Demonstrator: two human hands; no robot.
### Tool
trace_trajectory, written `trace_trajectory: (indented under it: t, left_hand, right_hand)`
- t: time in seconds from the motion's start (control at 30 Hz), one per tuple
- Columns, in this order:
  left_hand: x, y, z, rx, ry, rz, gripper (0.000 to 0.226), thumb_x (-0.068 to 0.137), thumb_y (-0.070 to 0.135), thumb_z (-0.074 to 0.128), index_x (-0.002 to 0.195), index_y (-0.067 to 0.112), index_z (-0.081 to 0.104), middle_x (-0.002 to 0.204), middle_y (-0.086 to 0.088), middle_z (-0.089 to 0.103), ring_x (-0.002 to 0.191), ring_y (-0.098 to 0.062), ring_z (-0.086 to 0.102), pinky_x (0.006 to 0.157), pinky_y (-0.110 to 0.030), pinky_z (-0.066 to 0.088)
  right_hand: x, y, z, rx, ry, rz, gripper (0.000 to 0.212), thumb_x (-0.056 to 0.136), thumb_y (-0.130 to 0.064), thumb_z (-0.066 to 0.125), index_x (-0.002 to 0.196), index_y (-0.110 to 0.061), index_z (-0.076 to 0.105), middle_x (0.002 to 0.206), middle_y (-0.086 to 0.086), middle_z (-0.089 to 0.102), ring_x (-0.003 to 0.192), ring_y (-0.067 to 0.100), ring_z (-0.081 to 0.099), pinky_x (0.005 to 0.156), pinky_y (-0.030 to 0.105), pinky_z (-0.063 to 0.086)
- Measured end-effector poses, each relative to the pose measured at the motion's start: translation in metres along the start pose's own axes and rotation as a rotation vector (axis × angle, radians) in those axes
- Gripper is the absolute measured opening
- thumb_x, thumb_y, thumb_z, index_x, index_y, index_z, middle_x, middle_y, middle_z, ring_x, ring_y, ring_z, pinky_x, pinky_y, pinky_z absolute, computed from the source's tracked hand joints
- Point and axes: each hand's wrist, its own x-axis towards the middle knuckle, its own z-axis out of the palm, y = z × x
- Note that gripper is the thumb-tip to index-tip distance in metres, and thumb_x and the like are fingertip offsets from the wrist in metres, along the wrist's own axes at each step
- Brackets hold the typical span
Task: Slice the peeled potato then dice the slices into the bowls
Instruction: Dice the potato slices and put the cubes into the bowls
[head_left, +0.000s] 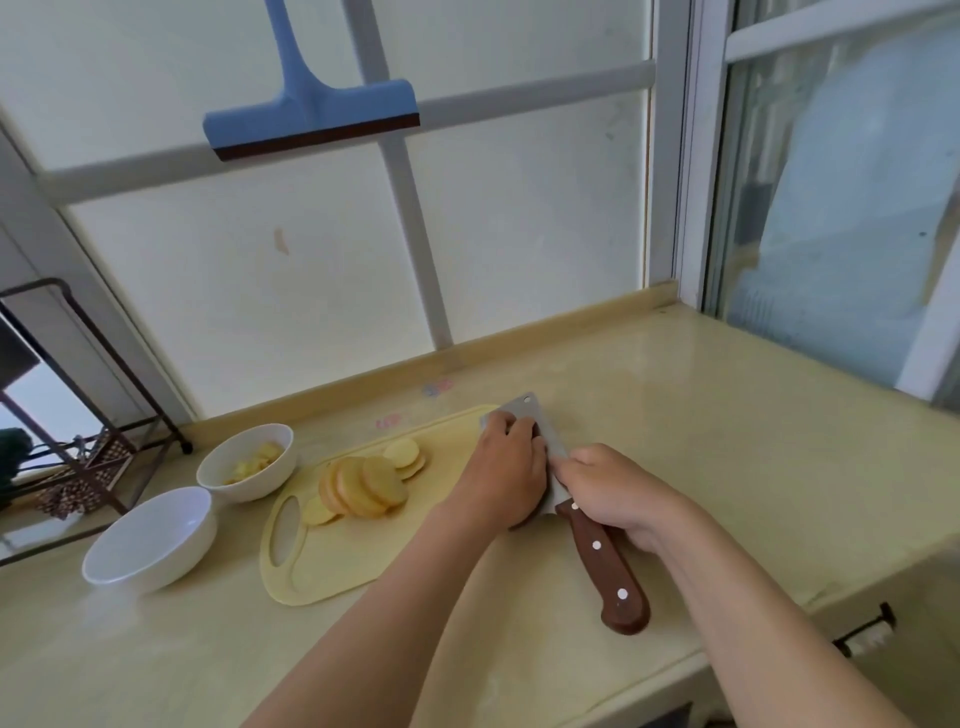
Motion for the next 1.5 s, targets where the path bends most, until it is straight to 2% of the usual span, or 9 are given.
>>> trace_trajectory:
  t: [0.17,0.33,0.47,0.7,0.93,1.0,1.3,1.43,1.5]
  left_hand:
    - [0.005,-0.002,-0.009,0.042,0.011,0.013,0.03,0.103,0.026,0.034,0.113,0.008,0.056,0.124,-0.009,0.045,0.109,-0.023,0.05,0.096,-0.031,0.04]
    - [0.009,-0.016,-0.029,0.084,0.029,0.029,0.03,0.102,0.025,0.038,0.106,0.005,0.06,0.117,-0.011,0.049,0.106,-0.025,0.05,0.092,-0.033,0.042]
    - [0.013,-0.033,-0.053,0.135,0.021,0.031,0.027,0.101,0.024,0.037,0.092,0.008,0.056,0.106,-0.013,0.053,0.107,-0.025,0.048,0.086,-0.034,0.042]
    - [-0.001,-0.079,-0.115,0.152,0.085,-0.045,0.031,0.101,0.023,0.035,0.108,0.005,0.059,0.115,-0.01,0.045,0.101,-0.026,0.05,0.087,-0.034,0.042]
    - [-0.033,-0.165,-0.164,0.149,0.174,-0.192,0.025,0.1,0.021,0.039,0.091,0.008,0.058,0.105,-0.011,0.052,0.098,-0.027,0.056,0.079,-0.031,0.042]
    - [-0.037,-0.186,-0.172,0.148,0.165,-0.224,0.027,0.101,0.023,0.04,0.097,0.006,0.061,0.107,-0.011,0.054,0.1,-0.027,0.056,0.08,-0.033,0.043]
    - [-0.03,-0.235,-0.17,-0.02,0.299,-0.307,0.024,0.093,0.014,0.045,0.079,0.008,0.064,0.085,-0.01,0.064,0.07,-0.023,0.06,0.063,-0.035,0.052]
    - [-0.037,-0.245,-0.166,-0.081,0.292,-0.377,0.032,0.09,0.008,0.049,0.118,0.012,0.063,0.108,-0.004,0.063,0.09,-0.017,0.056,0.079,-0.027,0.046]
    - [-0.04,-0.246,-0.169,-0.081,0.31,-0.379,0.035,0.093,0.006,0.047,0.125,0.01,0.059,0.108,-0.003,0.061,0.09,-0.015,0.054,0.076,-0.023,0.043]
  right_hand:
    - [-0.005,-0.01,0.001,0.157,-0.046,0.031,0.026,0.107,-0.019,0.044,0.083,-0.011,0.052,0.061,0.004,0.05,0.042,0.011,0.055,0.053,0.028,0.045]
    - [-0.01,-0.029,0.013,0.243,-0.057,0.047,0.033,0.106,-0.015,0.044,0.074,-0.009,0.052,0.052,0.004,0.05,0.04,0.018,0.05,0.039,0.022,0.044]
    - [-0.006,-0.049,0.028,0.277,-0.058,0.021,0.032,0.105,-0.013,0.045,0.073,-0.011,0.052,0.05,0.0,0.051,0.04,0.012,0.048,0.044,0.023,0.037]
    - [0.01,-0.104,0.078,0.303,-0.119,-0.043,0.035,0.104,-0.01,0.047,0.07,-0.012,0.051,0.047,-0.002,0.049,0.039,0.011,0.045,0.046,0.026,0.035]
    - [0.028,-0.156,0.16,0.254,-0.232,-0.05,0.033,0.102,-0.007,0.047,0.07,-0.01,0.054,0.046,-0.001,0.05,0.036,0.013,0.048,0.04,0.022,0.038]
    - [0.03,-0.165,0.176,0.205,-0.222,-0.042,0.032,0.102,-0.006,0.047,0.07,-0.01,0.05,0.045,-0.001,0.049,0.034,0.011,0.052,0.039,0.019,0.038]
    - [0.036,-0.171,0.169,0.094,-0.193,-0.021,0.032,0.098,-0.003,0.047,0.068,-0.011,0.04,0.052,0.004,0.042,0.033,0.016,0.044,0.039,0.019,0.037]
    - [0.041,-0.165,0.144,0.027,-0.182,-0.024,0.028,0.1,-0.008,0.049,0.072,-0.01,0.045,0.055,0.005,0.047,0.04,0.018,0.042,0.04,0.022,0.041]
    - [0.042,-0.162,0.134,-0.006,-0.172,-0.037,0.024,0.101,-0.011,0.05,0.077,-0.01,0.047,0.062,0.007,0.048,0.042,0.019,0.043,0.041,0.023,0.043]
